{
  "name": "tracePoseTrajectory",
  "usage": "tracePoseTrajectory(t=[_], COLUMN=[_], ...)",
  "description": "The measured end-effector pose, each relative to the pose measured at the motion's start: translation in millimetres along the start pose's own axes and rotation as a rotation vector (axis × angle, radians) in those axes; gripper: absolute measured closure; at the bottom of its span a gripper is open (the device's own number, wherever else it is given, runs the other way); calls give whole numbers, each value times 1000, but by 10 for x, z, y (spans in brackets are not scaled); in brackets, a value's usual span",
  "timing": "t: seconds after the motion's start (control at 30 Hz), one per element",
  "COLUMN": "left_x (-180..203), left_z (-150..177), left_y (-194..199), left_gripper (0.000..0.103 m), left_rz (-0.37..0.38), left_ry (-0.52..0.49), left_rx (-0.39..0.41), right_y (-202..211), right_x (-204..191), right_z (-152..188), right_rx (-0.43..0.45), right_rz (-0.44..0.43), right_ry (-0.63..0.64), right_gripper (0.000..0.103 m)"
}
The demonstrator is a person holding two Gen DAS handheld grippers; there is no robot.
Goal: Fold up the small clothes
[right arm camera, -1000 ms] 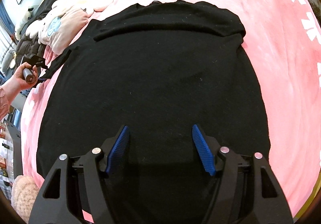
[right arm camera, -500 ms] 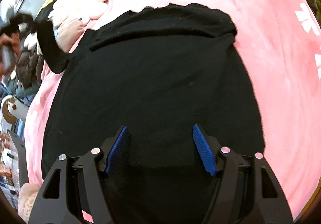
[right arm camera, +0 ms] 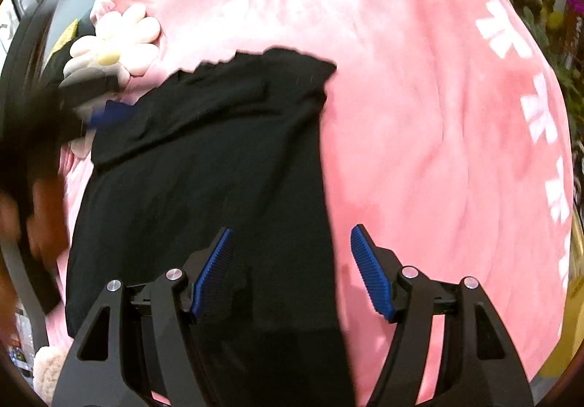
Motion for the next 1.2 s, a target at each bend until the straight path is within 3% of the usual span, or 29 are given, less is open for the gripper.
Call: tracePoseTrajectory(t=[0.2,0.33,0.47,0.5,0.57,0.6,0.73,0.8,0.83,0.9,0.93,0.97,1.0,1.1,1.2], left_x=[-544,-789,-928,-946,-968,-965,-1004,-1014,-1015,-1008,-994,-994,-982,-1034,-1221], left_z=[748,992,1091,1099,1101,1078,1086,1088,1084,1087,1080,1086,1070,1000,798], left_y=[39,144,257,269,280,266,240,207,181,155,151,164,166,167,149], left_gripper=[41,40,38,37,36,35,35,35,35,35,35,35,35,33,32], left_rz=[-98,-100,-79,-71,-65,-64,-53,-51,-57,-58,-65,-68,-74,-76,-58], left_ry=[79,128,150,151,151,149,157,157,158,162,158,155,150,167,255], left_rx=[-113,-152,-145,-144,-143,-143,-153,-156,-160,-164,-159,-158,-156,-147,-138], right_y=[-463,-1079,-1586,-1705,-1834,-1808,-1060,-740,-692,-996,-1273,-1516,-1562,-1333,-1204], right_x=[-154,-212,-252,-277,-380,-447,-842,-799,-660,-279,-87,85,131,96,80], right_z=[-905,-1263,-1342,-1319,-1282,-1304,-1688,-1825,-1845,-1753,-1625,-1439,-1363,-1348,-1349], right_rx=[72,4,-67,-89,-117,-111,99,201,223,130,11,-99,-123,-19,8], right_rz=[-59,-32,-58,-45,-51,-55,-133,-100,-37,114,151,144,121,122,107], right_ry=[33,48,0,3,26,49,139,142,135,117,102,65,47,63,89], right_gripper=[39,39,40,45,69,98,98,98,98,95,95,95,95,87,86])
Point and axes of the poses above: each gripper's, at about its wrist camera, not at the fingertips, and y roughly against the way its jaws point, x to its right, z to its underside, the point moved 5 cm from there along -y, roughly the way its jaws point, and after that the axes turned 7 degrees about -z, right-handed, at the moved point
